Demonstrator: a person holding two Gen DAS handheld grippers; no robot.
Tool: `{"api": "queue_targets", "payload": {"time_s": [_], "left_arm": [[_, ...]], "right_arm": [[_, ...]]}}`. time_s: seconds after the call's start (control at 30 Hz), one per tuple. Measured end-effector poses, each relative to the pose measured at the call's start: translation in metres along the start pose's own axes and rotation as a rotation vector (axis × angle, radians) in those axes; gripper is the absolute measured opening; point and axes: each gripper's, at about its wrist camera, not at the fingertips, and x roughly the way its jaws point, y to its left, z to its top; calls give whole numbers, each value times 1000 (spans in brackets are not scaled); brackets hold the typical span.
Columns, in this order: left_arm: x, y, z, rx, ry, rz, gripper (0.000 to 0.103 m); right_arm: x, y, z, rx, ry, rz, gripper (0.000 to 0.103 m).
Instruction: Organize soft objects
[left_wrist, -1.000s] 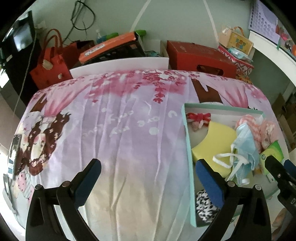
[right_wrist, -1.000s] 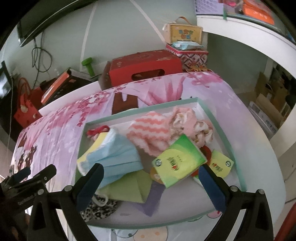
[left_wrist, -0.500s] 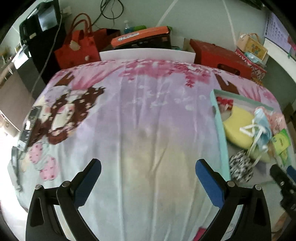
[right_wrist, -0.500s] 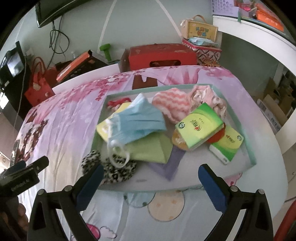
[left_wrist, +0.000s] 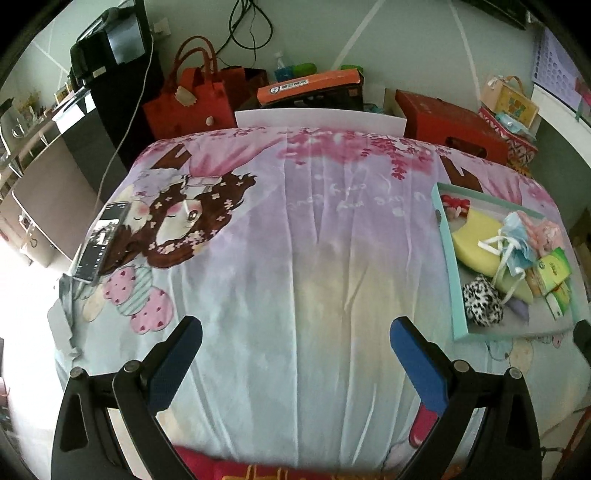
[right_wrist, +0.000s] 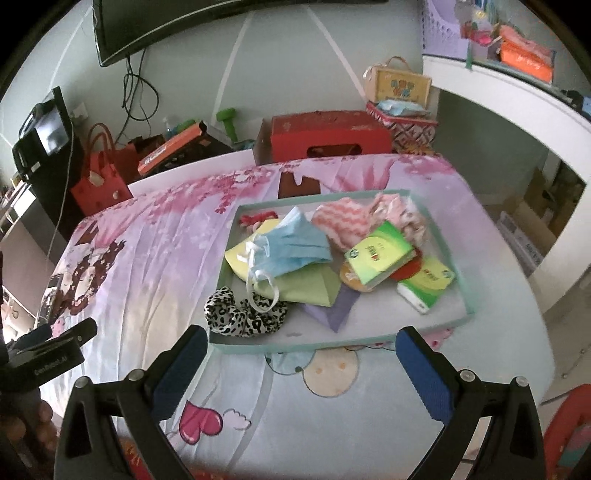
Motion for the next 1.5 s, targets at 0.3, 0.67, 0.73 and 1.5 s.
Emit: {"api": "queue_targets", "payload": {"time_s": [0.3,0.67,0.73,1.5], "left_arm": [[-38,1,-13,35,-35,8,101],[-65,12,-30,37,-76,13,101],[-65,13,-34,38,-80,11,101],[-4,-6,-36,99,-45,55,101]], "right_arm": [[-56,-5,0,-16,-59,-31,103],[-73,21,-14,-79,-35,-18,103],[-69,28,-18,-92,-30,-6,103],[15,48,-36,-41,17,-1,103]]}}
